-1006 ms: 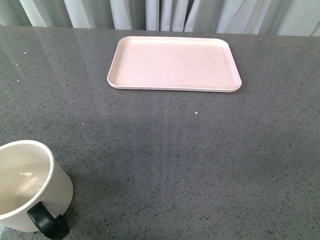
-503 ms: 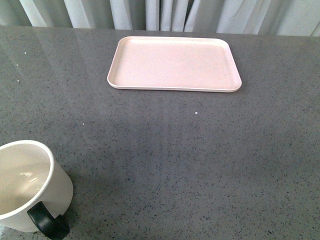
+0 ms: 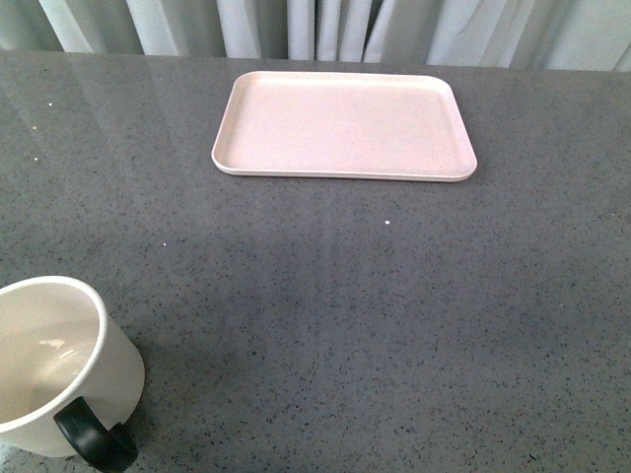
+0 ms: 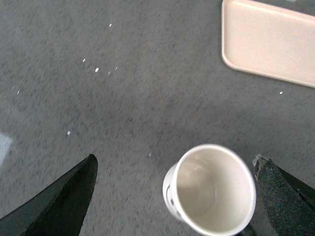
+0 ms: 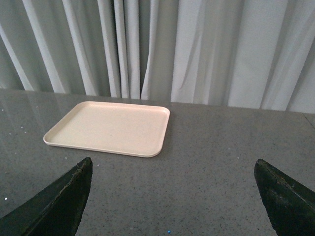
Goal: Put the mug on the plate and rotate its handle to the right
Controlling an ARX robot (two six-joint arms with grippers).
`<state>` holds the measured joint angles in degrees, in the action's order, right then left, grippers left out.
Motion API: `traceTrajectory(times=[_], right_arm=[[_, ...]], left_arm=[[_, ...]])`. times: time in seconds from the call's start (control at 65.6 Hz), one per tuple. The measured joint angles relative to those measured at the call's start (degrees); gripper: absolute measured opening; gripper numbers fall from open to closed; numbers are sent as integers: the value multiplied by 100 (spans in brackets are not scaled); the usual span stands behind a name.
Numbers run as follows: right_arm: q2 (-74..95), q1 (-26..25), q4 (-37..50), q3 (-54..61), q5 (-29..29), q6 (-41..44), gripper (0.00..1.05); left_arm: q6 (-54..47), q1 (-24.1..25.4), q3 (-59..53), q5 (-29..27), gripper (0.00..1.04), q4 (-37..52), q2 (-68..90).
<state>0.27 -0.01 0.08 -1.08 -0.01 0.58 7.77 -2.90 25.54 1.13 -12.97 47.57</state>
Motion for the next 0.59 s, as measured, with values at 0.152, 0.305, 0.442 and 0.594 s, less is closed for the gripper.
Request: traceTrajectory(times=[0.152,0.305,0.442,0.594], right_arm=[[0,-2,0,0,0,0,96],[0,0,0,0,2,0,96],[0,0,0,0,0,0,96],[0,0,0,0,2,0,96]], left_arm=[[-398,76,282,350,96,129,957],[-732,162,402,533,96,83,1325],[-984,223,413,533,96,42,1539],[-1268,275,413,710,95,26,1696]])
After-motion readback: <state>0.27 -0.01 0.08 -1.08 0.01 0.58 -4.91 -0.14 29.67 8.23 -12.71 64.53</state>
